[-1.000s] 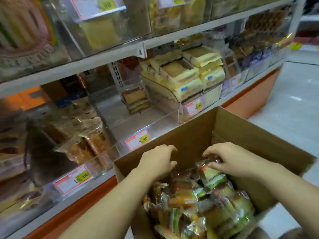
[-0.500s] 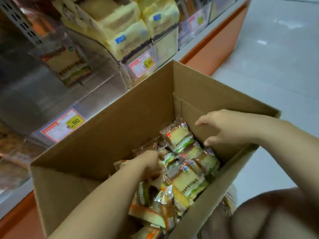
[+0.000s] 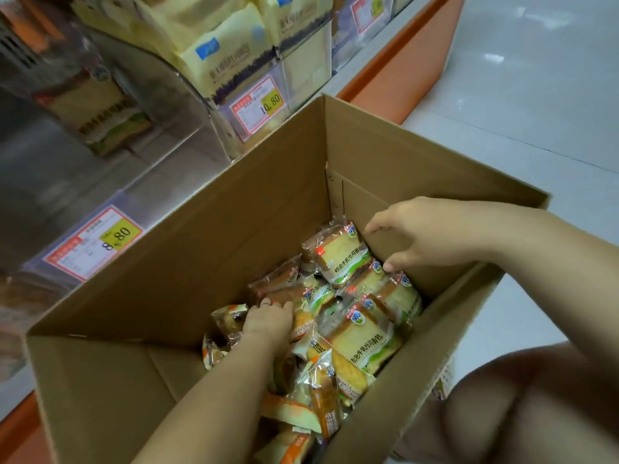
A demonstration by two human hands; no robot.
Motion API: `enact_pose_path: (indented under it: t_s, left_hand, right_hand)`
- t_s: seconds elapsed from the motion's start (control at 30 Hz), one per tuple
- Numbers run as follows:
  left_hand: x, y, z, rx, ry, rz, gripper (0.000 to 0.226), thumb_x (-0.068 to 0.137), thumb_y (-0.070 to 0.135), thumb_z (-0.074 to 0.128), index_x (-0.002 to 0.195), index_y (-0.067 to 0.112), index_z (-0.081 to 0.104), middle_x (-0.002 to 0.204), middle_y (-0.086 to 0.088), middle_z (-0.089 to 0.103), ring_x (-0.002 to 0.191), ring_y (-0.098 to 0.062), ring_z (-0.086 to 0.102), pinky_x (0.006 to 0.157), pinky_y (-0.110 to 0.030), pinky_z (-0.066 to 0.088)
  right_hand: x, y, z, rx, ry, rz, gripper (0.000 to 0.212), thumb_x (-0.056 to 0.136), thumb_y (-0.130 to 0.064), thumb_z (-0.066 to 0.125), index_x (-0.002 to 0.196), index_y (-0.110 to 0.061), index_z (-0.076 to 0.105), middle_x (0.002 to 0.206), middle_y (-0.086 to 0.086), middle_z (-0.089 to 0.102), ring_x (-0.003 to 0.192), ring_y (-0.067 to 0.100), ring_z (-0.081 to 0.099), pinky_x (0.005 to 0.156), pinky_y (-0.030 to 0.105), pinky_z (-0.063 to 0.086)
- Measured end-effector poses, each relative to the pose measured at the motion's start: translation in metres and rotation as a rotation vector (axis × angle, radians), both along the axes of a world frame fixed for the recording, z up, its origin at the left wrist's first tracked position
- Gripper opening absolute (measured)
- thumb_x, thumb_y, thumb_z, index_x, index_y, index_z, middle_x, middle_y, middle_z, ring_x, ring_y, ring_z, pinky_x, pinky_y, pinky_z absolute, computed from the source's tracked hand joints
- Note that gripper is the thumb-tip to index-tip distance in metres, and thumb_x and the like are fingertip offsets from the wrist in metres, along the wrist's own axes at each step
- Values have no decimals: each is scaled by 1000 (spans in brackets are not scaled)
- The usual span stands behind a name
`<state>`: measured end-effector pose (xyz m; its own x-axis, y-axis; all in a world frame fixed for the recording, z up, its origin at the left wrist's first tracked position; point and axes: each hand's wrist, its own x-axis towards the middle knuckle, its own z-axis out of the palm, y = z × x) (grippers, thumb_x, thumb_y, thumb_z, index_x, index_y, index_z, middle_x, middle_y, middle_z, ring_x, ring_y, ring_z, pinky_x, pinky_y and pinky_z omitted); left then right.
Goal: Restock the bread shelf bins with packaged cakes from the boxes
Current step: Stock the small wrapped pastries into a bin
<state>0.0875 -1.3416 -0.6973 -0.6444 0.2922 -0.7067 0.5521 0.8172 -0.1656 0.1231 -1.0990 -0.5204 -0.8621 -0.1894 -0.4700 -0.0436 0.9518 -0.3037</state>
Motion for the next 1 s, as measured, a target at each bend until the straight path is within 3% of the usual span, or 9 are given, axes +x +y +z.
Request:
enact_pose_path:
  t_s: [0.1, 0.23, 0.47, 0.57, 0.67, 0.77, 0.83, 0.9, 1.0]
  left_hand:
    - [-6, 4, 23, 66, -76, 133, 60, 83, 29, 71, 134, 14, 43, 129, -7, 53, 115, -26, 54, 90, -34, 48]
    - [-29, 12, 77, 273, -86, 240, 48, 80, 32, 73, 122, 19, 52, 120, -2, 58, 103, -20, 57, 88, -32, 51]
    - [-14, 32, 148, 959, 59, 102, 53, 78, 23, 73, 126, 29, 50, 116, 6, 50, 105, -7, 49, 94, -25, 42]
    - [-3, 32, 153, 1116, 128, 21, 54, 78, 21, 72, 126, 32, 51, 114, 9, 50, 104, -3, 48, 91, -22, 42]
    - [1, 30, 150, 1198, 181, 25, 57, 79, 25, 74, 130, 30, 49, 118, 9, 50, 107, -1, 48, 92, -19, 42]
    - [0, 27, 137, 1193, 241, 205, 66, 80, 33, 74, 138, 26, 43, 124, 10, 46, 112, 1, 44, 95, -14, 37]
    - [-2, 20, 118, 1057, 216, 350, 66, 83, 33, 72, 140, 21, 40, 130, 5, 44, 118, -5, 44, 97, -15, 34]
    - [1, 9, 93, 800, 63, 395, 61, 85, 33, 69, 138, 19, 42, 136, -2, 44, 120, -13, 47, 99, -20, 38]
    - [21, -2, 57, 462, -223, 275, 56, 87, 37, 67, 135, 19, 45, 140, -6, 46, 122, -20, 48, 100, -29, 41]
  right_hand:
    - [-1, -5, 1, -27, -14, 1, 60, 85, -39, 68, 138, -31, 42, 129, -2, 55, 110, 17, 58, 96, 33, 45]
    - [0, -15, 7, -75, 8, 7, 61, 87, -40, 65, 141, -29, 39, 140, -6, 47, 124, 16, 48, 102, 31, 41]
    - [-1, -10, 12, -253, 183, -282, 82, 82, -42, 70, 148, -23, 26, 145, 4, 44, 127, 20, 47, 98, 28, 40]
    - [-2, -6, 12, -444, 156, -339, 72, 77, -41, 74, 139, -24, 42, 125, -4, 56, 102, 16, 62, 77, 26, 49]
    - [-1, -7, 14, -575, 198, -321, 33, 75, -34, 78, 103, -23, 64, 92, -4, 70, 63, 3, 64, 50, 19, 46]
    - [-1, -8, 14, -472, 379, -341, 22, 72, -30, 80, 88, -24, 65, 81, -9, 66, 67, 2, 61, 53, 15, 41]
    - [-2, -8, 13, -370, 434, -336, 23, 72, -27, 79, 88, -25, 63, 83, -9, 65, 74, 5, 60, 57, 20, 43]
    - [-3, -5, 9, -257, 396, -307, 25, 72, -28, 80, 89, -23, 62, 82, -6, 63, 77, 11, 60, 62, 28, 48]
    - [-5, -3, 3, -135, 289, -245, 28, 70, -31, 81, 88, -19, 63, 77, -3, 60, 76, 20, 59, 69, 36, 52]
